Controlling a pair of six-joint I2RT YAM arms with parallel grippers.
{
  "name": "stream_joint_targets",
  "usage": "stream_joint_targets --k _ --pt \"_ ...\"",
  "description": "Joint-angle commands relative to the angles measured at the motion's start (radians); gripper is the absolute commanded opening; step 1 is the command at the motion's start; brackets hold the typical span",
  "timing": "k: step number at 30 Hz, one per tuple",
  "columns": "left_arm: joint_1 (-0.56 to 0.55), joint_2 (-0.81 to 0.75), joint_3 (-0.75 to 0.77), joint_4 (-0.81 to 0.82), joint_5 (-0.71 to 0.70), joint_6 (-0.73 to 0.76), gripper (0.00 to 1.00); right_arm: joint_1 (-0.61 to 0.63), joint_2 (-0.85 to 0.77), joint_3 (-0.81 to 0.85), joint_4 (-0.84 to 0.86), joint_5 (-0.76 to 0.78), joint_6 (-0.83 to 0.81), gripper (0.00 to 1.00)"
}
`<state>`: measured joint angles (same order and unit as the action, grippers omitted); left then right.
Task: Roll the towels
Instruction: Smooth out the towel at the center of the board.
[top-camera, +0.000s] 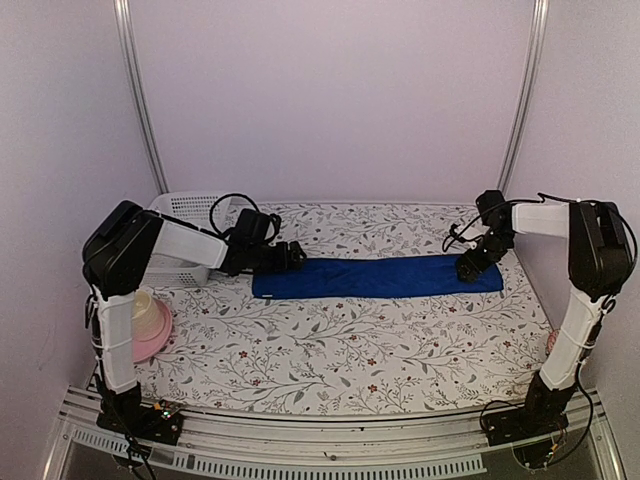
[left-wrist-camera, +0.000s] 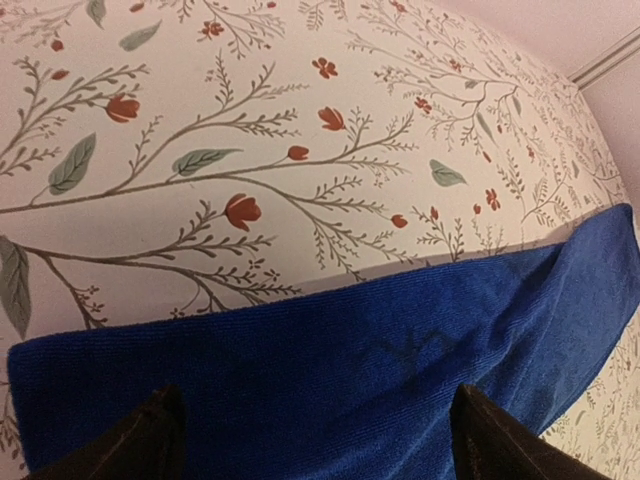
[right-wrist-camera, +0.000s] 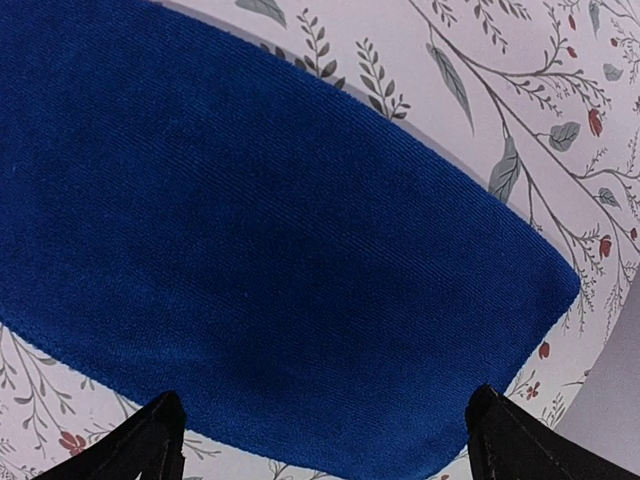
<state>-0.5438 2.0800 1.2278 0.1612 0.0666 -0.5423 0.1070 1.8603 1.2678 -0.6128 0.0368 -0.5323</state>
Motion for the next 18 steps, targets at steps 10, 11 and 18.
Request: stream_joint_targets --k 10,11,18 --pt "0.022 0.065 0.009 -0.007 -0.119 -0.009 0.92 -0.021 0.117 -0.044 0.125 0.166 0.01 0.99" --pt "0.022 0.063 0.001 -0.008 -0.137 -0.012 0.92 -0.021 0.115 -0.048 0.124 0.169 0.007 0.99" --pt "0.024 0.045 -0.013 -0.021 -0.251 -0.015 0.93 -0.022 0.092 -0.051 0.048 0.116 -0.044 0.99"
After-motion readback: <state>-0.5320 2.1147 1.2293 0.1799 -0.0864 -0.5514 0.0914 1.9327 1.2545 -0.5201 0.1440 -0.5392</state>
